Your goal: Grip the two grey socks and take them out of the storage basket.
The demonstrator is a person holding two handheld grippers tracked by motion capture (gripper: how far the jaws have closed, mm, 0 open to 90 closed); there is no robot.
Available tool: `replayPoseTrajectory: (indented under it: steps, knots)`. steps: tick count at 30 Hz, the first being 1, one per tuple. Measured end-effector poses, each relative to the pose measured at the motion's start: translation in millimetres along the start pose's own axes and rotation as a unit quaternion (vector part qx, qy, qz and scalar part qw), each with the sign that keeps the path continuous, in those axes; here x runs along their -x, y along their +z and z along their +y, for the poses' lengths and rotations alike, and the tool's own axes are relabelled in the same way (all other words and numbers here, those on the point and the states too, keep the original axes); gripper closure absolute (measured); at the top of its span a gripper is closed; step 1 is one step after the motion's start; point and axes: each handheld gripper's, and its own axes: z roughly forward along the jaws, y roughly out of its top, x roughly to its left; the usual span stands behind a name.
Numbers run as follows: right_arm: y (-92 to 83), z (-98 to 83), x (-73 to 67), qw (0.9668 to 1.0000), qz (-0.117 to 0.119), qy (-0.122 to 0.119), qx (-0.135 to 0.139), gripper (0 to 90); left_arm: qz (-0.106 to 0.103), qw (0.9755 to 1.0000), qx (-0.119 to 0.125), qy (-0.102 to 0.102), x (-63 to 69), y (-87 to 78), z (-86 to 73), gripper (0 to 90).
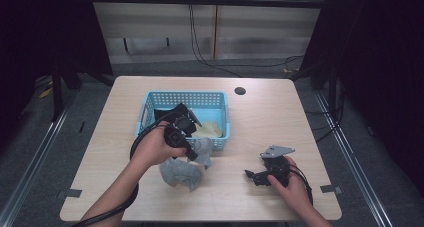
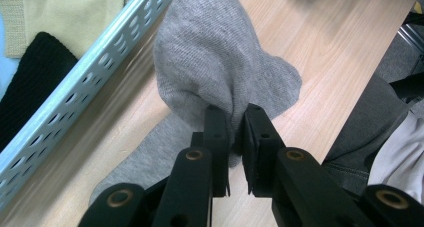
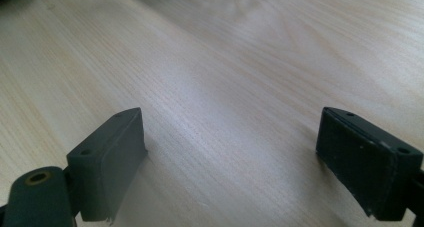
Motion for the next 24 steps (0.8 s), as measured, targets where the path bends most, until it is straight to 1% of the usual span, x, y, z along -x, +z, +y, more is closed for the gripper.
replayPoseTrajectory:
  steps: [3, 5, 6, 7, 10, 12, 13, 15, 22, 24]
  knots:
    - [0.0, 0.0, 0.0, 1.0, 0.0, 0.0, 0.0, 11.6, -0.001, 1.0, 0.002, -0.003, 1.1, 3.1, -0.6, 82.0]
    - [0.0, 0.0, -0.1, 1.0, 0.0, 0.0, 0.0, 11.6, -0.004, 1.0, -0.002, 0.0, 1.2, 7.4, -1.5, 81.9]
    - [0.0, 0.0, 0.0, 1.0, 0.0, 0.0, 0.0, 11.6, -0.003, 1.0, -0.006, 0.0, 1.2, 8.9, -1.6, 81.8]
    - [0.0, 0.0, 0.0, 1.0, 0.0, 0.0, 0.0, 11.6, -0.003, 1.0, -0.005, -0.002, 1.2, 10.5, -2.0, 81.8]
    - [0.0, 0.0, 0.0, 1.0, 0.0, 0.0, 0.0, 11.6, 0.0, 1.0, -0.01, -0.002, 0.6, 13.3, -2.6, 81.6]
    - [0.0, 0.0, 0.0, 1.0, 0.001, 0.0, 0.0, 11.6, 0.001, 0.9999, -0.012, 0.002, -0.2, 14.7, -3.0, 81.5]
    - [0.0, 0.0, 0.0, 1.0, 0.0, 0.0, 0.0, 11.6, 0.002, 0.9999, -0.013, -0.001, -0.2, 15.4, -3.2, 81.4]
    - [0.0, 0.0, 0.0, 1.0, 0.0, 0.0, 0.0, 11.6, 0.006, 0.9998, -0.019, 0.003, -1.0, 16.5, -3.5, 81.4]
    - [0.0, 0.0, 0.0, 1.0, 0.0, 0.0, 0.0, 11.6, 0.006, 0.9997, -0.024, 0.001, -2.6, 24.8, -6.3, 81.1]
    - [0.0, 0.0, 0.0, 1.0, 0.0, 0.0, 0.0, 11.6, 0.01, 0.9996, -0.026, 0.003, -2.9, 27.3, -6.9, 81.0]
